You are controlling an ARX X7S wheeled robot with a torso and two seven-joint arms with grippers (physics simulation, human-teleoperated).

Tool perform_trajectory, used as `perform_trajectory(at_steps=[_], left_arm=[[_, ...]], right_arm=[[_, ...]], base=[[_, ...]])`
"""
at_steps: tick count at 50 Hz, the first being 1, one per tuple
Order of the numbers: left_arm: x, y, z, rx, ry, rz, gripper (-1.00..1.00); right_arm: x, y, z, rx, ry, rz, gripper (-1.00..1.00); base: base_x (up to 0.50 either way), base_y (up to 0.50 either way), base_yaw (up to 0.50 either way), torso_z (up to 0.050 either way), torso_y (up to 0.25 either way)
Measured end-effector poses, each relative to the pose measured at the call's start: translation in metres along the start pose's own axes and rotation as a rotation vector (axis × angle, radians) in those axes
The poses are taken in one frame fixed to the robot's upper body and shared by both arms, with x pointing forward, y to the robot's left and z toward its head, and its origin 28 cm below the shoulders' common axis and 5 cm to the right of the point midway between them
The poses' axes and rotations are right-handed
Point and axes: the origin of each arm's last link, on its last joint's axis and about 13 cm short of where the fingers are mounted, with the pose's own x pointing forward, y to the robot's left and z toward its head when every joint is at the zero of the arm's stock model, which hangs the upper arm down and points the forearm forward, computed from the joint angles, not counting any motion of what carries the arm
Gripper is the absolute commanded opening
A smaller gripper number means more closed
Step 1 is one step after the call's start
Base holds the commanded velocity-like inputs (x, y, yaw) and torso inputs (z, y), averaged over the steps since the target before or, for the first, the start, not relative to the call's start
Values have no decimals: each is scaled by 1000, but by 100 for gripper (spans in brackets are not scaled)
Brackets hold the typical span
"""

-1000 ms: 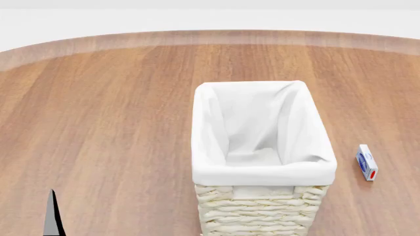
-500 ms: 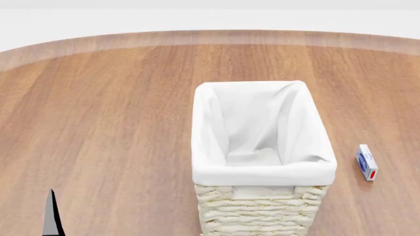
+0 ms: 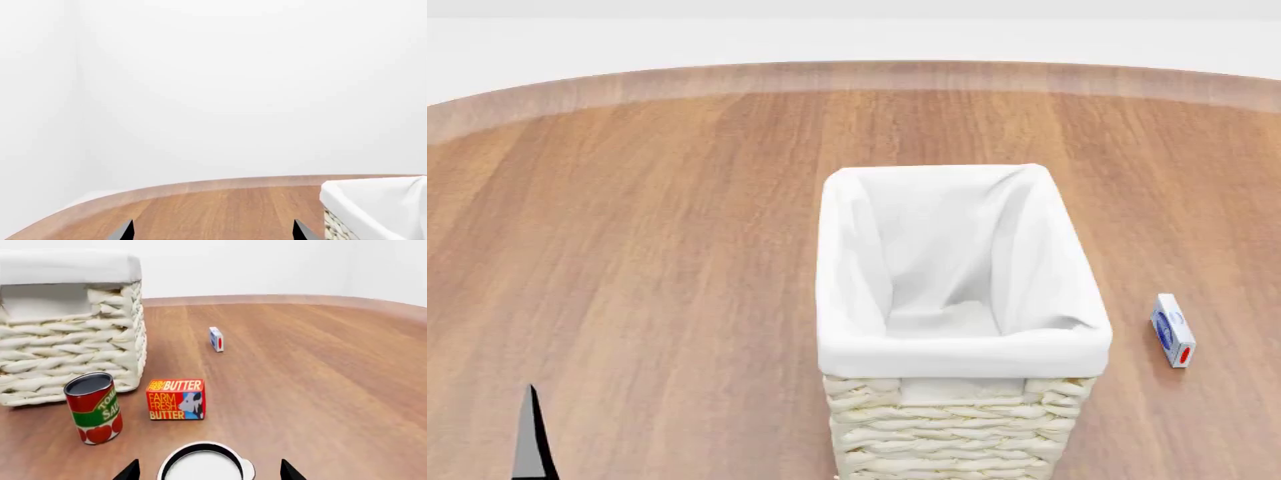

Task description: Pick up the alphabet soup and put it in the basket.

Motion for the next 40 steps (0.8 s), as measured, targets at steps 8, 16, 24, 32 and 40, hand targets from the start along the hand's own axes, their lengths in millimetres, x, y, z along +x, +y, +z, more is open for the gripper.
perform_trajectory(at_steps=[8,16,24,32,40], left_arm=[[0,0,-1,-1,0,1,100],[0,1,-1,-1,0,2,100],[0,1,-1,-2,1,3,100],[0,0,-1,-2,2,2,100],[0,0,-2,-3,4,1,100]], right_arm=[[4,2,-9,3,14,-4,100],[8,3,-19,13,32,-13,100],[10,4,-26,22,46,-22,100],[13,5,-27,36,36,-20,-100],[13,7,-27,45,37,-28,-100]], base=[[0,0,0,0,0],[0,0,0,0,0],[0,0,0,0,0],[0,0,0,0,0],[2,0,0,0,0]])
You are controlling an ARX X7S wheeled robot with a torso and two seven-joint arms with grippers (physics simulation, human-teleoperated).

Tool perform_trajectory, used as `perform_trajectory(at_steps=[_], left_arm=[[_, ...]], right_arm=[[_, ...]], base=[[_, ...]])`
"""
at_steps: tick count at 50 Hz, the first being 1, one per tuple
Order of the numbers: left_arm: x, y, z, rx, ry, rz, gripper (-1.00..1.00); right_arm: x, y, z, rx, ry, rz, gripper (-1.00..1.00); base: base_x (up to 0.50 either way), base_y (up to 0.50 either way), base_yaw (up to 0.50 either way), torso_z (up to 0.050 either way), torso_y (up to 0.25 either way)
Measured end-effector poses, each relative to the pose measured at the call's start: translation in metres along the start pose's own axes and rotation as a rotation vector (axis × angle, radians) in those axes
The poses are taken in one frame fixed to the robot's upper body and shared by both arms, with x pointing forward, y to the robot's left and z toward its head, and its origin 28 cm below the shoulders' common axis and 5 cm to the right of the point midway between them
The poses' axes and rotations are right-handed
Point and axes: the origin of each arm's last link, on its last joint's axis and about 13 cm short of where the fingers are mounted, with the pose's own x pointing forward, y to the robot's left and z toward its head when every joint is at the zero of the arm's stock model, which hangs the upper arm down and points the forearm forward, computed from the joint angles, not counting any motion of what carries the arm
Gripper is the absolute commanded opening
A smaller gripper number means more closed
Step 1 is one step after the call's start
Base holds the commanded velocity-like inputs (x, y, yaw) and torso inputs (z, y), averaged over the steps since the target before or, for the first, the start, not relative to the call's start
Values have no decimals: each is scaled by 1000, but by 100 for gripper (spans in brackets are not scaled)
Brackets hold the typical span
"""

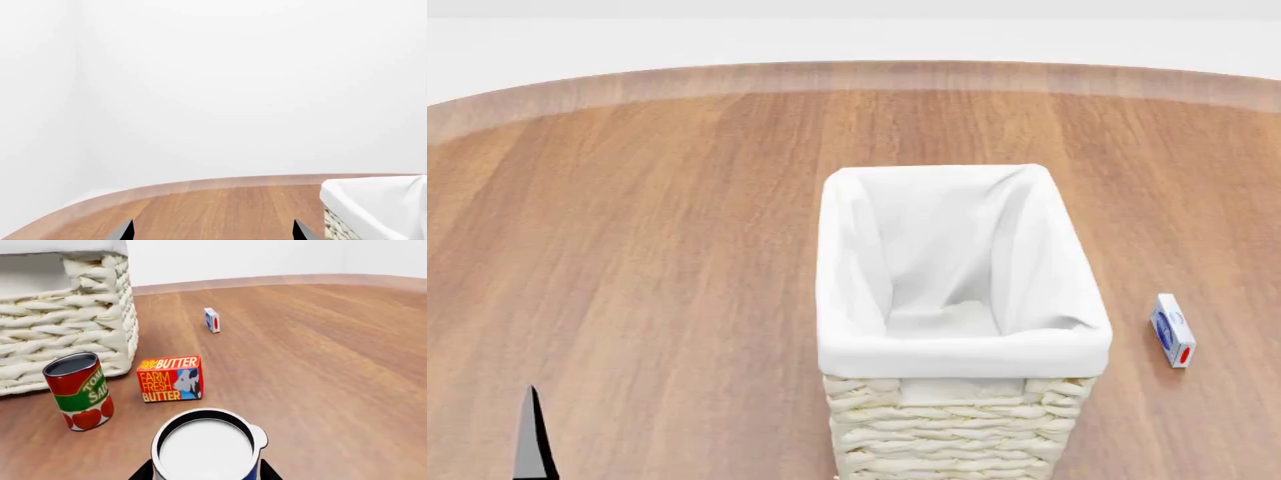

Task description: Pick up the alphabet soup and put it in the basket.

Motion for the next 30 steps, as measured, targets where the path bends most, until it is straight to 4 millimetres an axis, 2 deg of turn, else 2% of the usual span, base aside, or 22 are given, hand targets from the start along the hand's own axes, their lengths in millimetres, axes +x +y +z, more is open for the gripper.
perform_trajectory(at_steps=[5,10,25,30], left_arm=[[0,0,0,0,1,0,100],[0,0,0,0,1,1,100],[1,1,0,-1,2,3,100],[1,1,0,-1,3,3,100]], right_arm=[[1,3,6,2,-12,1,-100],[5,5,21,2,-54,3,-100],[19,11,92,7,-241,11,-100],[23,14,122,1,-315,13,-100]], base=[[0,0,0,0,0],[0,0,0,0,0],[0,0,0,0,1],[0,0,0,0,0]])
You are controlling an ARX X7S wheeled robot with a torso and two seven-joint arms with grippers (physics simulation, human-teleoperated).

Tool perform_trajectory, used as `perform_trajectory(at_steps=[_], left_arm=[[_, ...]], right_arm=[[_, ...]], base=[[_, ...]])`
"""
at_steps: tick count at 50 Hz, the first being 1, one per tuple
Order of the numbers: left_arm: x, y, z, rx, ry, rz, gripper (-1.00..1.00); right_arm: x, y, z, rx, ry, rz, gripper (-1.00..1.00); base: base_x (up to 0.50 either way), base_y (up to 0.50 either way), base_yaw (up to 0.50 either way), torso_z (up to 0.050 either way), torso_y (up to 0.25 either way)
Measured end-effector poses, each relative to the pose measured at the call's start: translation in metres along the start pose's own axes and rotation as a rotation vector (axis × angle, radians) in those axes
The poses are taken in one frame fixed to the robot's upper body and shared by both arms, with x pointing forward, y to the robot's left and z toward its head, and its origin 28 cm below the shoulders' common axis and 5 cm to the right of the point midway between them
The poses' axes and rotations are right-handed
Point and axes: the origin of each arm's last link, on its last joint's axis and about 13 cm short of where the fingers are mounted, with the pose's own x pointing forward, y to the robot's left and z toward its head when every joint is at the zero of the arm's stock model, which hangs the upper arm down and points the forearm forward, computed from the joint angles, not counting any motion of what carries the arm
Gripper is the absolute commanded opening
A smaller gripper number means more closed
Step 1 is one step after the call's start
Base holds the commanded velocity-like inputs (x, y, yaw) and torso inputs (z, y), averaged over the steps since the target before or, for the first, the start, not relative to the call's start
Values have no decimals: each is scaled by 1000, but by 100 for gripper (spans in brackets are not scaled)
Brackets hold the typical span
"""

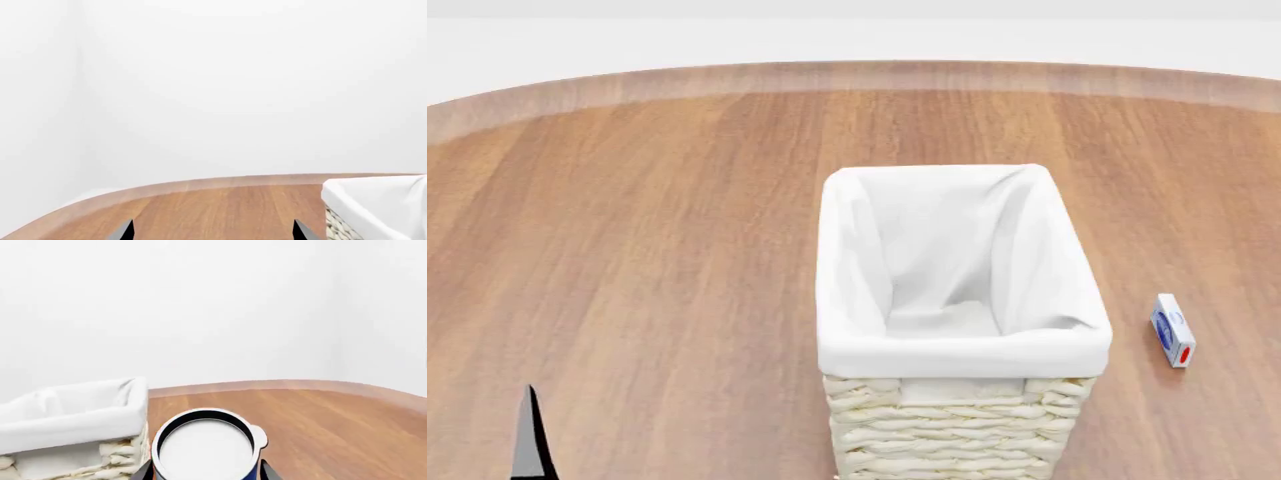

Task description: Pick up the alphabet soup and put it in the basket.

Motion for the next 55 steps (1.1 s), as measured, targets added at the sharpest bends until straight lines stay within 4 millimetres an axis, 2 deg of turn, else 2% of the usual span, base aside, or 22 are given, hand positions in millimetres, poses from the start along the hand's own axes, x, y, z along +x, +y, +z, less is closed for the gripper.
perform_trajectory(at_steps=[16,26,41,55], left_arm=[[0,1,0,-1,0,3,100],[0,1,0,0,1,5,100],[1,1,-1,0,3,6,100],[1,2,-2,-2,5,9,100]], right_arm=[[48,15,91,-10,-217,27,-100],[78,33,131,-8,-294,74,-100],[117,63,155,12,-300,144,-100],[157,91,160,35,-292,219,-100]], base=[[0,0,0,0,1],[0,0,0,0,0],[0,0,0,0,1],[0,0,0,0,1]])
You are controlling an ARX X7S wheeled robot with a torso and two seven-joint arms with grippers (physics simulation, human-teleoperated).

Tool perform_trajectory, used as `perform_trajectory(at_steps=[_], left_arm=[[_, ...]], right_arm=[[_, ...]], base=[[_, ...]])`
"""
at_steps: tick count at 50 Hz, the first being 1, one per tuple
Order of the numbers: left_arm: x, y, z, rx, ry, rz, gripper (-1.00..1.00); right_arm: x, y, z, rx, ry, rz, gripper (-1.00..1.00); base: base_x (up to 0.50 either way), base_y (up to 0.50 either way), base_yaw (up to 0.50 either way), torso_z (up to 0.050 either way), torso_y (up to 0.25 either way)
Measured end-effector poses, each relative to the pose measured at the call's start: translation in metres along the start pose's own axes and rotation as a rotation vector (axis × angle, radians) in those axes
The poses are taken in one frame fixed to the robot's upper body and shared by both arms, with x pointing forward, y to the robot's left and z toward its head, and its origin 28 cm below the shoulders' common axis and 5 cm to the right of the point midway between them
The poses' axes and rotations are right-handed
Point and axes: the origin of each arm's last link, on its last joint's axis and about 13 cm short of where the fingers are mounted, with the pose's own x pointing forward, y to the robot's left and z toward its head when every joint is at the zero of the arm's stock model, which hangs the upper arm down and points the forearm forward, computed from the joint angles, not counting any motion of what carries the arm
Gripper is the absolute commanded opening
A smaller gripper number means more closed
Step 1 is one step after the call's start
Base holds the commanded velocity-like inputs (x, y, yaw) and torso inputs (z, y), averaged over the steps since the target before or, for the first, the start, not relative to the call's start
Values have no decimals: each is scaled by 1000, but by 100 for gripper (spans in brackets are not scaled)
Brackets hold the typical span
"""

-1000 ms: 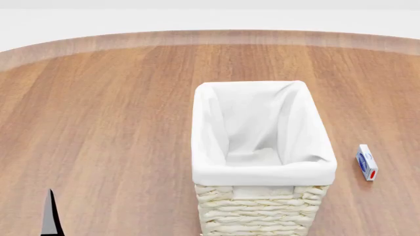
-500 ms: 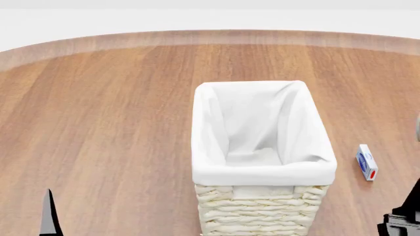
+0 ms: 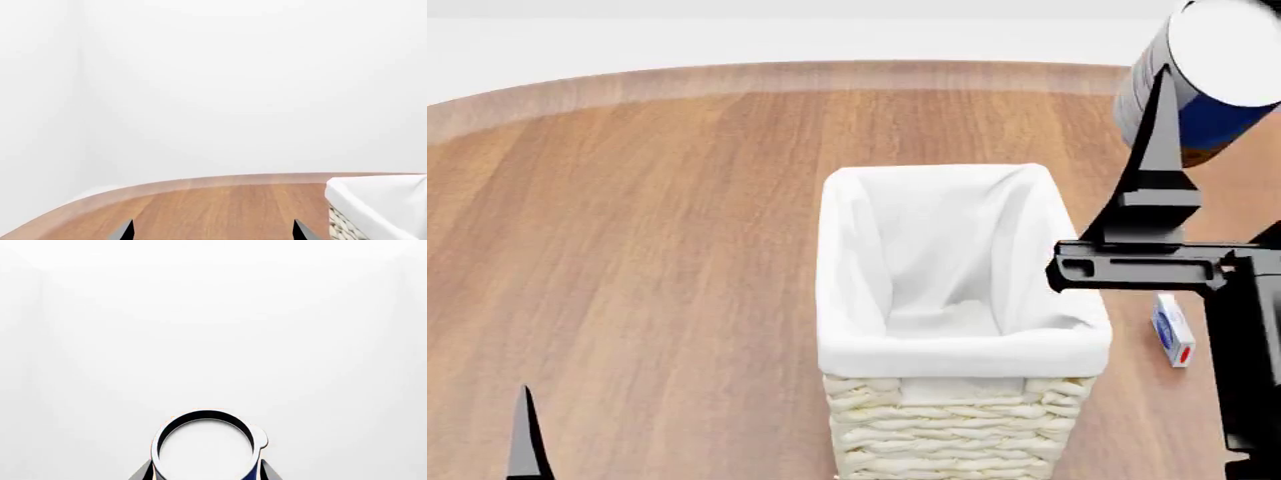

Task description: Pick up the alphabet soup and put it in the basket.

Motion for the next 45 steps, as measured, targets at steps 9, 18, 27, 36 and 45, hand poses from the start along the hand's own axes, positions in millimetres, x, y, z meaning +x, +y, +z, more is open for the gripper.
perform_trajectory(at_steps=[9,18,27,36,45], left_arm=[[0,1,0,0,1,4,100],[0,1,0,0,1,7,100],[0,1,0,-1,2,10,100],[0,2,0,-1,2,12,100],[0,3,0,-1,2,15,100]], right_arm=[[33,13,-8,25,8,45,-100],[69,26,-16,44,20,89,-100],[107,38,-27,65,52,119,-100],[144,48,-41,63,96,130,-100],[180,53,-57,49,149,110,-100]], base=[[0,0,0,0,0],[0,0,0,0,1],[0,0,0,0,0],[0,0,0,0,1],[0,0,0,0,1]])
